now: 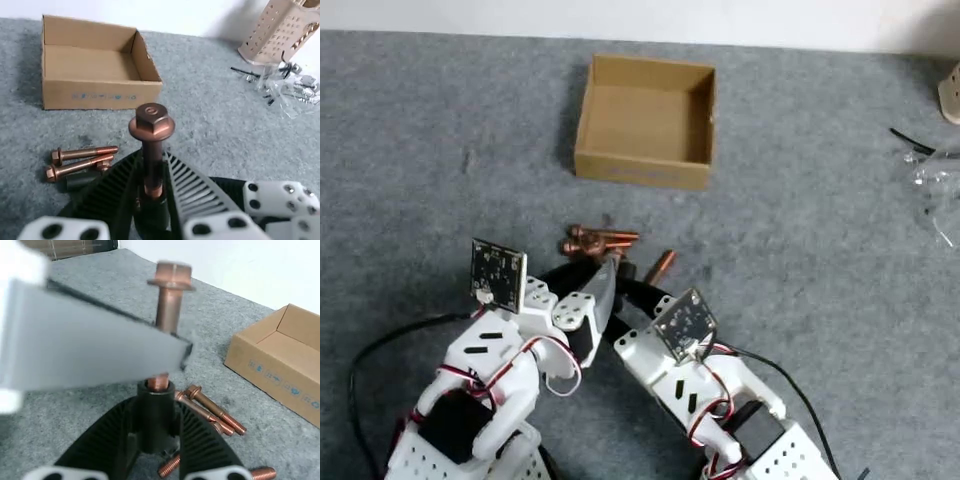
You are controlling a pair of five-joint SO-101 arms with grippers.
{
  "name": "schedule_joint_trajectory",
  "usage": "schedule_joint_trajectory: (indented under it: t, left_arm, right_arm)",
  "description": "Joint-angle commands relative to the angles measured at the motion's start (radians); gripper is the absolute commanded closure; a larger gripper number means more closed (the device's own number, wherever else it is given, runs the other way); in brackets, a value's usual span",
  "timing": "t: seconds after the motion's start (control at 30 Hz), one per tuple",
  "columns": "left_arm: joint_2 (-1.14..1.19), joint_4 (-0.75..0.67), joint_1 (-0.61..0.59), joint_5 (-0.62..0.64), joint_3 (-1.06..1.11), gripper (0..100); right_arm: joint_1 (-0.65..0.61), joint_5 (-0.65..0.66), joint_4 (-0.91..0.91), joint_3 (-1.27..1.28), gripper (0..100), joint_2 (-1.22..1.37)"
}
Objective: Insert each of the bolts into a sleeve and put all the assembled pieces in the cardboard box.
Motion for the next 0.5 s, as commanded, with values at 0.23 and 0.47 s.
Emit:
schedule_joint_trajectory:
  t: [0.23,0.47]
  left_arm:
    - [0.002,-0.003,-0.022,-0.009,0.048,100]
    - [0.002,-0.003,-0.03,-0.009,0.044,100]
  right_arm:
    - [-0.001,0.012,-0.004,0.088,99.5,-0.024]
    - [0.016,0.012,-0.004,0.088,99.5,-0.024]
